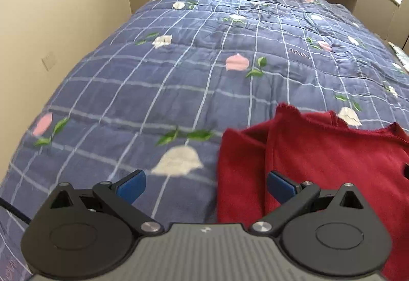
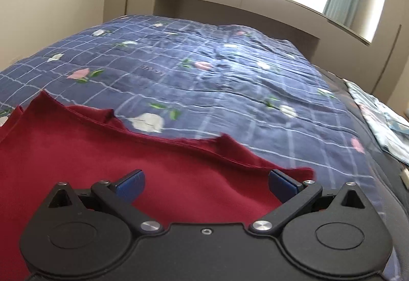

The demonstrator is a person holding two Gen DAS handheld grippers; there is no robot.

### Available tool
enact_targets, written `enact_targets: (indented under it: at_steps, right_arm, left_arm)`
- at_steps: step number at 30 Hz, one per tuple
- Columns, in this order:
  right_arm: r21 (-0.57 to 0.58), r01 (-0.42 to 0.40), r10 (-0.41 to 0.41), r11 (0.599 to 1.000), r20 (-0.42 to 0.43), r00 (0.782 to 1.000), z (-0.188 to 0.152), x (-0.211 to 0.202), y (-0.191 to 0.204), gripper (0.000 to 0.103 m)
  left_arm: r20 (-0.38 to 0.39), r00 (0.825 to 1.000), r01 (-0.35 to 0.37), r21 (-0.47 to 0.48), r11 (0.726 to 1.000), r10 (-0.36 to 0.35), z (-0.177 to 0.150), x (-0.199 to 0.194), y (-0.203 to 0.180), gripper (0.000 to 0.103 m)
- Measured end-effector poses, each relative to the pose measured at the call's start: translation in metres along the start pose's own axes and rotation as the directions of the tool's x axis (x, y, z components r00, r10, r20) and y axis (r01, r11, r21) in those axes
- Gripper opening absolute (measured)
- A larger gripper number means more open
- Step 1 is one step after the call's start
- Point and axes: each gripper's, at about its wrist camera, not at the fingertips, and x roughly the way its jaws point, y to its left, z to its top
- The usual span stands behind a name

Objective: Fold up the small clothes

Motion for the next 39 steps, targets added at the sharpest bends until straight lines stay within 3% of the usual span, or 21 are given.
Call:
enact_targets:
  at_steps: [7,19,25,30,39]
  right_arm:
    - [-0.059,0.029,-0.029,0.998,0.013,1.000,-0.017,0.003,0.022,0.102]
    - [-0.037,0.045,-0.043,0.998,0.039,0.998,-0.057,-0.054,0.022,0.102]
    - [-0.047,0.072,-0.067,0.996,0.092,0.993,-0.078,-0.085,0.029,0.102]
    - [-0.086,0.079,-0.072,0.993,0.077,0.994,-0.094,-0.101,0.039,0.102]
    - [0.021,0.079,-0.080,0.997,0.056,0.995,-0.116,-0.108,0.039,0.102]
  left_arm:
    - [-0.008,0.996,0.085,-0.110,0.990,-0.087,-0.043,-0.018,0.021,0.103]
    - [-0.060,0.979,0.186,-0.107,0.977,-0.193,-0.082,-0.040,0.008,0.103]
    - [-0.092,0.976,0.188,-0.105,0.977,-0.198,-0.089,-0.036,-0.001,0.103]
    - [-0.111,0.980,0.157,-0.096,0.983,-0.167,-0.090,-0.036,-0.009,0.103]
    - [-0.160,0.979,0.109,-0.123,0.986,-0.128,-0.089,-0.032,-0.017,0.103]
